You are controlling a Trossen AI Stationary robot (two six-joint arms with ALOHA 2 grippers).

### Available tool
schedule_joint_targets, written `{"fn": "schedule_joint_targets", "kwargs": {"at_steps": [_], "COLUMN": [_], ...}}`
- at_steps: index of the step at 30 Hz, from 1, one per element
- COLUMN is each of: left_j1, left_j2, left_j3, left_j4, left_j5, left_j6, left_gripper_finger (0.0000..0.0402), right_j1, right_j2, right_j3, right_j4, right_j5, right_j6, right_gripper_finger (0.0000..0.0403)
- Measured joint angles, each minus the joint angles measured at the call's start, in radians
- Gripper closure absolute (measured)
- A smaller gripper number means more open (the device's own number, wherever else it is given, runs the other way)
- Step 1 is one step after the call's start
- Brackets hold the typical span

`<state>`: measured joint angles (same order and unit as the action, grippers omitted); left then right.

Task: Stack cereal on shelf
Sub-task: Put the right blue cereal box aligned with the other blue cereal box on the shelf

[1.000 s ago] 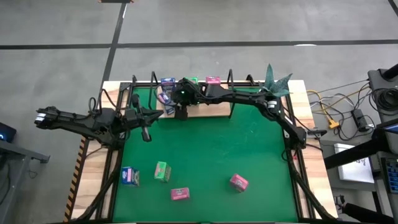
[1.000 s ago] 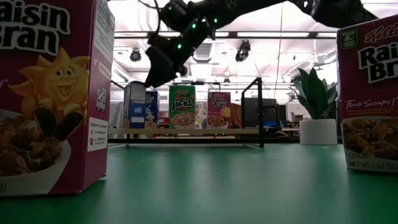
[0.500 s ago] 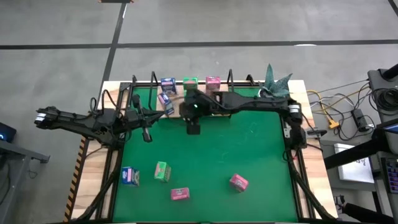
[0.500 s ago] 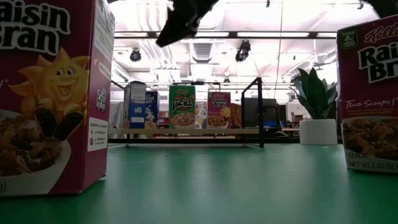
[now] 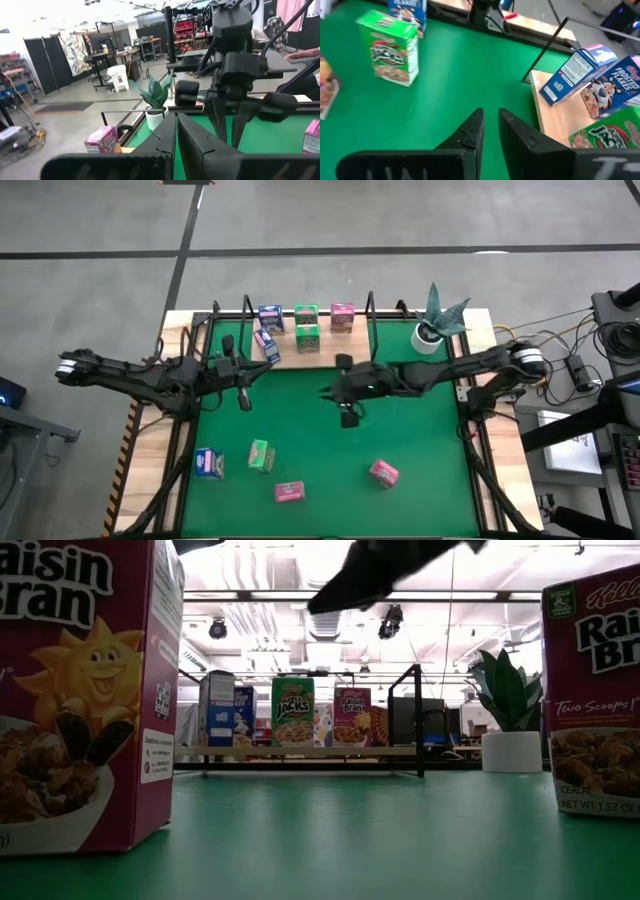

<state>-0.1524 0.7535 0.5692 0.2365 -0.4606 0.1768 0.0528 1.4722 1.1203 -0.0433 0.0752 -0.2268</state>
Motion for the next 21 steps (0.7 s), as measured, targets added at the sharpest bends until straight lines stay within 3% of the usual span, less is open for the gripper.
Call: {"fn": "schedule_joint_targets", "kwargs": {"at_steps": [3, 6, 16, 21], "left_j1": [0.000, 0.005, 0.153, 0.296], "left_j2": [0.053, 0.112, 0.405, 0.574], "left_j3": [0.048, 0.149, 0.710, 0.876], "left_j4": [-0.043, -0.219, -1.241, -1.543], "left_j5": [-0.001, 0.002, 0.009, 0.169], "left_j6": [-0.017, -0.018, -0.015, 0.099], "left_gripper_finger": [0.0402, 0.0402, 0.0402, 0.0402], "right_j1": [0.021, 0.040, 0.054, 0.054], "right_j2": [-0.081, -0.153, -0.319, -0.333], "right_j3": [-0.128, -0.240, -0.389, -0.403], "right_j4": [0.104, 0.195, 0.270, 0.266], "right_j5": [0.000, 0.000, 0.002, -0.009], "right_j6": [0.021, 0.026, 0.033, 0.023], "right_gripper_finger": [0.0355, 0.0355, 0.0355, 0.0355]}}
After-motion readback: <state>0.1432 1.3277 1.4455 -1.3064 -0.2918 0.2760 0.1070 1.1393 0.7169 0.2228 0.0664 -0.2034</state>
